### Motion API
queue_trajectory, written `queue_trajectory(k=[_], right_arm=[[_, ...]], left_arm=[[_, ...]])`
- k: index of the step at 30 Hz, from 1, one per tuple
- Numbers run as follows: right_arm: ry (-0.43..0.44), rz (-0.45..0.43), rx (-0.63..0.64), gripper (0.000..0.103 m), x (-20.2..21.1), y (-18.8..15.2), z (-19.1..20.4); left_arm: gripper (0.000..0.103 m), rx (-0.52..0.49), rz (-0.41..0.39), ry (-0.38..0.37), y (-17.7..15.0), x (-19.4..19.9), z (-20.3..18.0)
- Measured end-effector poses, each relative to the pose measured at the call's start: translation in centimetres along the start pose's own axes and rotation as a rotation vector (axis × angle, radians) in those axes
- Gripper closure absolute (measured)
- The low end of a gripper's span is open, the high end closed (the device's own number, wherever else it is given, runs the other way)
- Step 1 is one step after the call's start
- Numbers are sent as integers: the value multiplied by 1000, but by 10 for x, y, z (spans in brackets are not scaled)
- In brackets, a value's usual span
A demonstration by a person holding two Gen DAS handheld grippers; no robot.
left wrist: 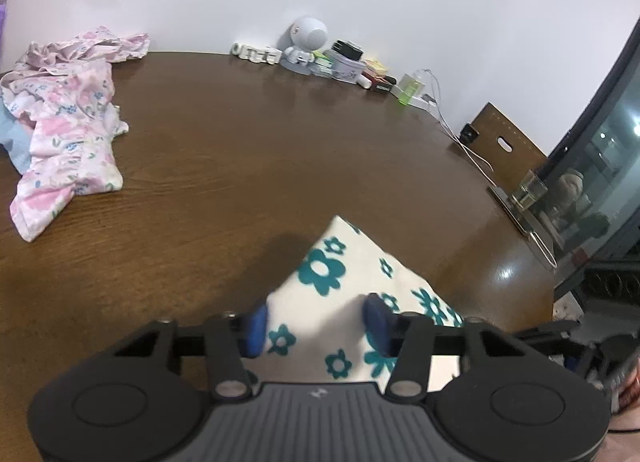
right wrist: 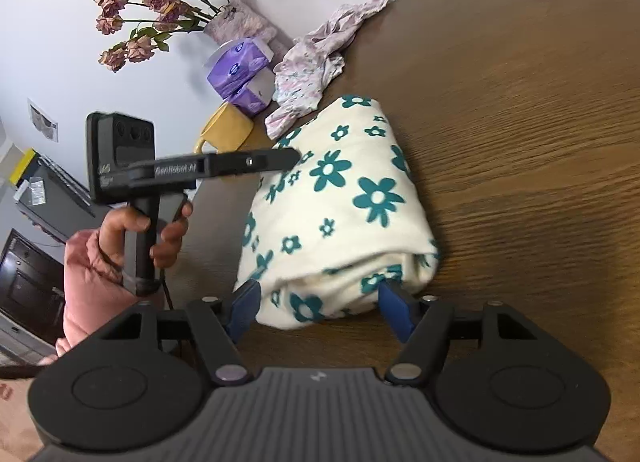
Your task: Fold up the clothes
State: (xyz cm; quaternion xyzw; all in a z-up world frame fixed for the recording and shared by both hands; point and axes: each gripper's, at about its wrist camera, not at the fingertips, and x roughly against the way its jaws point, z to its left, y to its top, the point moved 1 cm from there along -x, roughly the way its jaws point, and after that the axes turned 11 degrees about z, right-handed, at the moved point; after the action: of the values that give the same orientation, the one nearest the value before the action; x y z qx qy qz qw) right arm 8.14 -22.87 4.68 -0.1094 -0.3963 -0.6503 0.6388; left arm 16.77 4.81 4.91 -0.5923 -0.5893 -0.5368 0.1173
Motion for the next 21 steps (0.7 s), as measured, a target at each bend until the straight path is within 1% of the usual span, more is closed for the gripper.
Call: queue_trajectory(k=[1, 3, 4, 9, 12, 13, 16, 18, 21], right_arm=[[0, -3, 2, 55, -1, 3, -1], [-15, -23, -6, 72, 1, 11, -6], [-23, -33, -11, 77, 2, 15, -9], [-33, -62, -39, 77, 5, 37, -27], [-33, -59, -29, 77, -3, 50, -30], [-26, -58, -30, 77, -6, 53, -31], [-7, -63, -31, 73, -7, 56, -33], [-17, -88, -16, 70, 3, 50, -28], [-45, -130, 25, 61, 21, 36, -19]], left_arm=[[60, -6, -1, 5, -4, 2, -3], [61, 4, -8, 18, -13, 4, -6], [64, 17, -10, 14, -20, 7, -7], [64, 71, -21, -16, -55, 13, -22], [64, 99, -34, -68, -75, 10, -38], [63, 103, -35, -72, -77, 9, -40], [59, 116, -40, -80, -85, 7, -47], [57, 140, -66, -76, -86, 15, -43], [52, 180, -129, -44, -85, 31, -34]])
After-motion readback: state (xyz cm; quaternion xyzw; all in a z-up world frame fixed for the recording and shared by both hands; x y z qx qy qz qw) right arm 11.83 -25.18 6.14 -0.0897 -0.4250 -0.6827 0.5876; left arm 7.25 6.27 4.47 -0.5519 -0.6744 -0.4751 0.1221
